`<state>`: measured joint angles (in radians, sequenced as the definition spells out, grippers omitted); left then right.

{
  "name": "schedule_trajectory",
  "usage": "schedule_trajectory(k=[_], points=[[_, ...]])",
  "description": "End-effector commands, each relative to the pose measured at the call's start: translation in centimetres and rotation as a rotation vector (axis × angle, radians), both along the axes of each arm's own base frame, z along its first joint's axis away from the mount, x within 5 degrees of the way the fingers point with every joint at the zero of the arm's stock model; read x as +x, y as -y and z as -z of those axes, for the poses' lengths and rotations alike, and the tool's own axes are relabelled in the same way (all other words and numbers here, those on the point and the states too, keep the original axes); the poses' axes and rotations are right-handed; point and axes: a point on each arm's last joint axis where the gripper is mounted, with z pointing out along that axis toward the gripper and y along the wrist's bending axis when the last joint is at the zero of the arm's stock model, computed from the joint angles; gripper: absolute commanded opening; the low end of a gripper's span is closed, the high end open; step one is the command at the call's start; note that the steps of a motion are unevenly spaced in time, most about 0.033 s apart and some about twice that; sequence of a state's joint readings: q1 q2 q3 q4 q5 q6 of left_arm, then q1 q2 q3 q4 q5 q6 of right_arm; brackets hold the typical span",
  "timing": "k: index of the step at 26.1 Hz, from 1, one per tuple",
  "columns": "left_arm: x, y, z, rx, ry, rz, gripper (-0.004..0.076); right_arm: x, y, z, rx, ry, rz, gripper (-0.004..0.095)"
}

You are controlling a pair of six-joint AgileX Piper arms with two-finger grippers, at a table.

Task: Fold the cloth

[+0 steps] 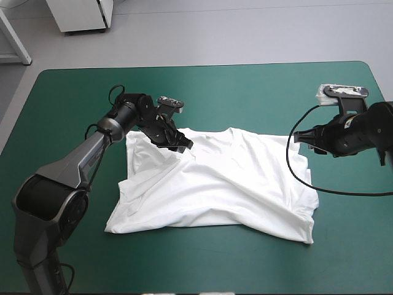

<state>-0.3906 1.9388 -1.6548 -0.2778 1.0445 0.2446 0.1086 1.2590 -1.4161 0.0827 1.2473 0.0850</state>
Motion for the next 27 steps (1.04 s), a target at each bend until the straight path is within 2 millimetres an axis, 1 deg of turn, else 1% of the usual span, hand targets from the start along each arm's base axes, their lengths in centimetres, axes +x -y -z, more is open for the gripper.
schedule_trajectory(k=[1,4,6,9,11,15,18,19,20,21,22,24,27], points=[[-1.3,-0.8,-5.8,-0.005,0.137,0.005,0.0343,-0.5,0.1,-1.6,0.004,0.085,-0.004,0.0389],[-2.1,-1.7,-7.1,0.048,0.159,-0.012,0.0343,-0.4,0.2,-1.5,-0.005,0.082,0.005,0.0390],[-2.6,-2.1,-8.2,0.051,0.184,-0.030,0.0343,-0.1,0.5,-1.2,-0.042,0.075,0.019,0.0391],[-3.7,-2.8,-9.8,0.062,0.229,-0.036,0.0343,0.3,1.6,0.2,-0.080,0.027,0.071,0.0391],[-4.5,-3.6,-10.3,0.085,0.233,-0.050,0.0343,0.4,2.5,1.5,-0.058,-0.023,0.114,0.0394],[-5.7,-5.9,-10.3,0.111,0.213,-0.098,0.0343,0.6,4.5,5.0,-0.013,-0.094,0.200,0.0463],[-5.9,-7.1,-10.3,0.114,0.213,-0.129,0.0343,0.5,4.6,7.9,-0.018,-0.150,0.192,0.0495],[-5.8,-7.1,-10.4,0.113,0.217,-0.131,0.0342,0.5,4.5,8.9,-0.008,-0.173,0.189,0.0494],[-5.7,-7.1,-10.4,0.107,0.231,-0.133,0.0330,0.6,4.4,10.7,0.009,-0.210,0.191,0.0494],[-5.6,-7.0,-10.5,0.100,0.241,-0.135,0.0323,0.7,4.3,11.6,0.012,-0.231,0.193,0.0494],[-5.5,-7.0,-10.5,0.095,0.254,-0.137,0.0308,0.9,4.3,13.0,0.022,-0.268,0.190,0.0494],[-5.5,-7.0,-10.6,0.094,0.257,-0.137,0.0277,1.4,4.1,14.6,0.040,-0.300,0.174,0.0494],[-5.5,-7.0,-10.6,0.096,0.259,-0.137,0.0237,2.4,3.8,16.1,0.077,-0.330,0.155,0.0494]])
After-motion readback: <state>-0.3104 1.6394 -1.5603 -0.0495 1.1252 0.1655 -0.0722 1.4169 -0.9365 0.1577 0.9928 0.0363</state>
